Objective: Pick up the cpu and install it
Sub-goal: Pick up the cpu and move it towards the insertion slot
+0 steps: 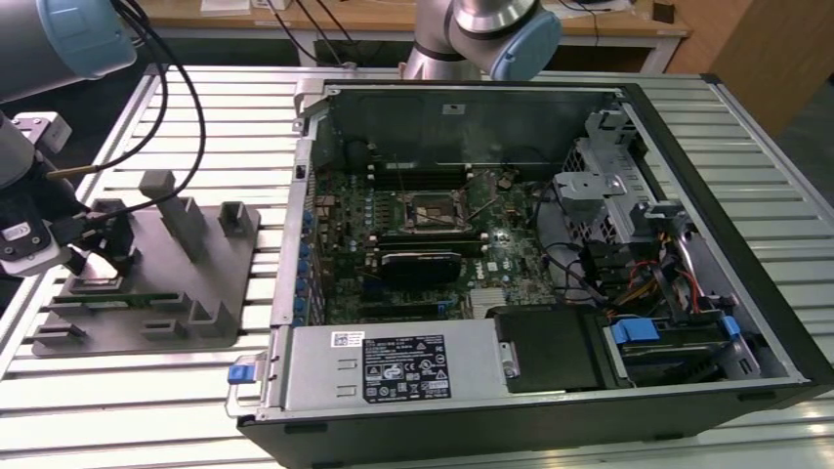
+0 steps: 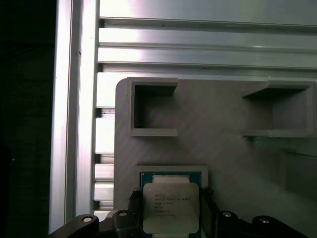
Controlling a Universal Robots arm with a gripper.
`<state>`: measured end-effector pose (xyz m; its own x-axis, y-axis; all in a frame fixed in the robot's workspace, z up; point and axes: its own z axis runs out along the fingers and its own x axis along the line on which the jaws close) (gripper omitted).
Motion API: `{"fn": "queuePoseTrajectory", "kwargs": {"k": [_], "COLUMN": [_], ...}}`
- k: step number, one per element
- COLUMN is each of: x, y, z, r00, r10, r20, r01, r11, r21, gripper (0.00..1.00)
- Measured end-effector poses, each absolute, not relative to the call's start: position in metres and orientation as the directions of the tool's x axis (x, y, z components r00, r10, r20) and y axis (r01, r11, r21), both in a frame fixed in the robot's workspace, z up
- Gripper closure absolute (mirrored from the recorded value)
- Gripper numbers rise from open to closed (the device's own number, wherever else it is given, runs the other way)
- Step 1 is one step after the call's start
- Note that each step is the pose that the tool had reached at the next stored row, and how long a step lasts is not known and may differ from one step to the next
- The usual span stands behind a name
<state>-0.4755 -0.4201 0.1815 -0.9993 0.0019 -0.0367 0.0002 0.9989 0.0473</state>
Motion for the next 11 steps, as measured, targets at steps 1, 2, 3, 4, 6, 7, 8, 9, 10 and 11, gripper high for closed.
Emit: {"fn": "queuePoseTrajectory", "kwargs": {"k": [1, 2, 3, 4, 6, 7, 8, 9, 10, 11], "x": [-0.4755, -0.4755, -0.4755, -0.4755, -0.4755, -0.4755, -0.4755, -0.4755, -0.4755, -0.4755], "y": [-0.4201, -0.4201, -0.4201, -0.4201, -0.4201, -0.4201, -0.4201, -0.4201, -0.4201, -0.4201], "z": [0.1814, 0.1814, 0.1814, 0.1814, 0.1814, 0.1814, 0.1814, 0.1814, 0.1814, 0.1814], "r00": [-0.999, -0.999, -0.999, -0.999, -0.999, -0.999, -0.999, -0.999, -0.999, -0.999], "r10": [0.002, 0.002, 0.002, 0.002, 0.002, 0.002, 0.002, 0.002, 0.002, 0.002], "r20": [-0.037, -0.037, -0.037, -0.037, -0.037, -0.037, -0.037, -0.037, -0.037, -0.037], "r01": [0.0, 0.0, 0.0, 0.0, 0.0, 0.0, 0.0, 0.0, 0.0, 0.0], "r11": [0.999, 0.999, 0.999, 0.999, 0.999, 0.999, 0.999, 0.999, 0.999, 0.999], "r21": [0.047, 0.047, 0.047, 0.047, 0.047, 0.047, 0.047, 0.047, 0.047, 0.047], "gripper": [0.44, 0.44, 0.44, 0.44, 0.44, 0.45, 0.45, 0.45, 0.45, 0.45]}}
